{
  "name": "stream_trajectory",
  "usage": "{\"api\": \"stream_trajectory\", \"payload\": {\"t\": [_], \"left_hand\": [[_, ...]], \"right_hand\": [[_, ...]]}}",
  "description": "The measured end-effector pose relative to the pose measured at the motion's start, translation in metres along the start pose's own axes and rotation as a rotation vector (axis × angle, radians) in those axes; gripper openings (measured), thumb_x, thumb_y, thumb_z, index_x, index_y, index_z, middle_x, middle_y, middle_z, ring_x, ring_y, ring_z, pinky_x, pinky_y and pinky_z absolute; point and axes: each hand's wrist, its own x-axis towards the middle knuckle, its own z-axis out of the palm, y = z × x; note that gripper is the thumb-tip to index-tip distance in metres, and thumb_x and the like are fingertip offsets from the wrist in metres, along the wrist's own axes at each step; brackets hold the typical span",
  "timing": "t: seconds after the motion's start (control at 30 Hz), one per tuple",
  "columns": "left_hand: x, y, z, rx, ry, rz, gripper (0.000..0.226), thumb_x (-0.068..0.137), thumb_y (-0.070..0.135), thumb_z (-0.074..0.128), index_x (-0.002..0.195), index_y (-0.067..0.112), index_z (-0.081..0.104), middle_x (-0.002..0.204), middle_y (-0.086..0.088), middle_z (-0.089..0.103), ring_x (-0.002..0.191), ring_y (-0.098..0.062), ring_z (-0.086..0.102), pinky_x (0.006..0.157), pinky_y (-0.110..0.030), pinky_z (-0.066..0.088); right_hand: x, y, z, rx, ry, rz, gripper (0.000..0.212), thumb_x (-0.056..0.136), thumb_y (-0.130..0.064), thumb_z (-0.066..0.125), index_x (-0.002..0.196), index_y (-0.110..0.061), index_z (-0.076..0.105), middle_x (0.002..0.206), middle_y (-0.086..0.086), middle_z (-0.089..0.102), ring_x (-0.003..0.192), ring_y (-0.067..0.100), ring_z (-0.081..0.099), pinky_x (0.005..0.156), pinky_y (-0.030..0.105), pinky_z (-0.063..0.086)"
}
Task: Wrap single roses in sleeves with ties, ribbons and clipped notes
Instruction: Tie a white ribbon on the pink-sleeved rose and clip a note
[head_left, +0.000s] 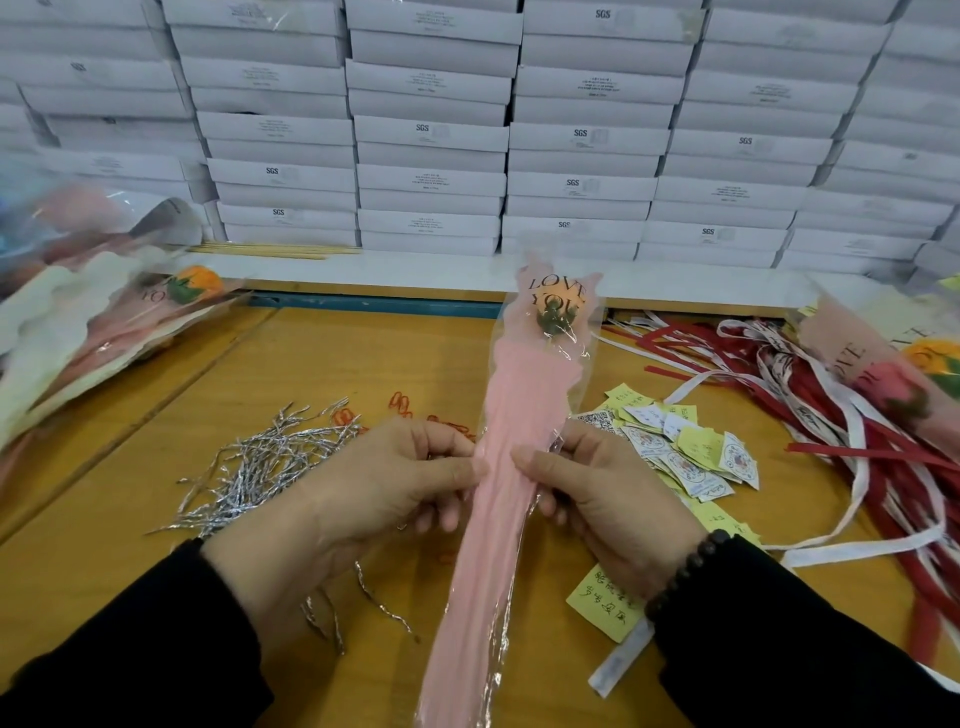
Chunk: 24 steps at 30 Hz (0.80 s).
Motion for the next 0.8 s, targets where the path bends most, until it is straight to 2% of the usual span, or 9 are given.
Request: {"api": "stream_trajectory", "payload": {"t": [0.17,0.3,0.43,0.6,0.73,0.8], "left_hand": [[0.0022,-0.0044,0.0058,-0.114,0.034,-0.021,0.014,0.083,0.011,0.062,0.088,-0.002,0.061,0.047,0.000,0.056,0.037,-0.007,0.046,0.036,-0.015,0.031],[0.0025,-0.0045,0.0049,-0.128,0.040,-0.010,0.018,0.068,0.019,0.066,0.076,0.004,0.062,0.043,-0.002,0.053,0.035,-0.007,0.045,0.036,-0.014,0.032],[0.0045,-0.0071,0.0038,-0.175,0.025,-0.003,0.014,0.070,0.016,0.065,0.074,0.003,0.066,0.045,-0.001,0.055,0.036,-0.006,0.047,0.035,-0.014,0.033],[0.0045,-0.0083,0.0046,-0.233,-0.023,0.016,0.014,0.070,0.012,0.062,0.060,0.010,0.072,0.047,-0.001,0.059,0.038,-0.006,0.050,0.036,-0.014,0.035],[0.0060,-0.0083,0.0051,-0.271,0.023,-0.001,0.003,0.063,0.010,0.067,0.063,0.007,0.067,0.047,-0.004,0.056,0.038,-0.007,0.049,0.034,-0.014,0.035],[0.0065,-0.0084,0.0051,-0.288,0.051,-0.005,0.008,0.060,0.008,0.069,0.065,0.006,0.063,0.045,-0.005,0.055,0.036,-0.008,0.049,0.033,-0.015,0.034]], "right_hand": [[0.0001,0.0011,0.0000,-0.011,-0.005,-0.010,0.010,0.084,-0.006,0.063,0.079,-0.014,0.063,0.049,-0.003,0.054,0.041,0.005,0.044,0.040,0.014,0.035],[-0.0006,0.0013,0.0011,-0.009,-0.029,-0.010,0.005,0.085,-0.005,0.062,0.084,-0.010,0.062,0.051,-0.003,0.056,0.040,0.004,0.044,0.039,0.013,0.035],[-0.0009,0.0009,0.0005,-0.003,-0.044,-0.019,0.004,0.084,-0.006,0.062,0.088,-0.007,0.062,0.053,0.000,0.054,0.041,0.005,0.045,0.040,0.013,0.035],[-0.0010,0.0005,0.0007,0.017,-0.077,-0.016,0.013,0.085,-0.005,0.061,0.097,-0.002,0.061,0.059,0.004,0.055,0.042,0.004,0.046,0.040,0.013,0.036],[-0.0003,0.0019,0.0009,0.024,-0.073,-0.020,0.016,0.084,-0.004,0.061,0.099,0.001,0.061,0.058,0.004,0.056,0.042,0.005,0.046,0.040,0.013,0.036],[-0.0004,0.0023,0.0014,0.016,-0.071,-0.023,0.013,0.084,-0.004,0.061,0.096,0.000,0.062,0.057,0.004,0.056,0.041,0.005,0.046,0.040,0.013,0.036]]}}
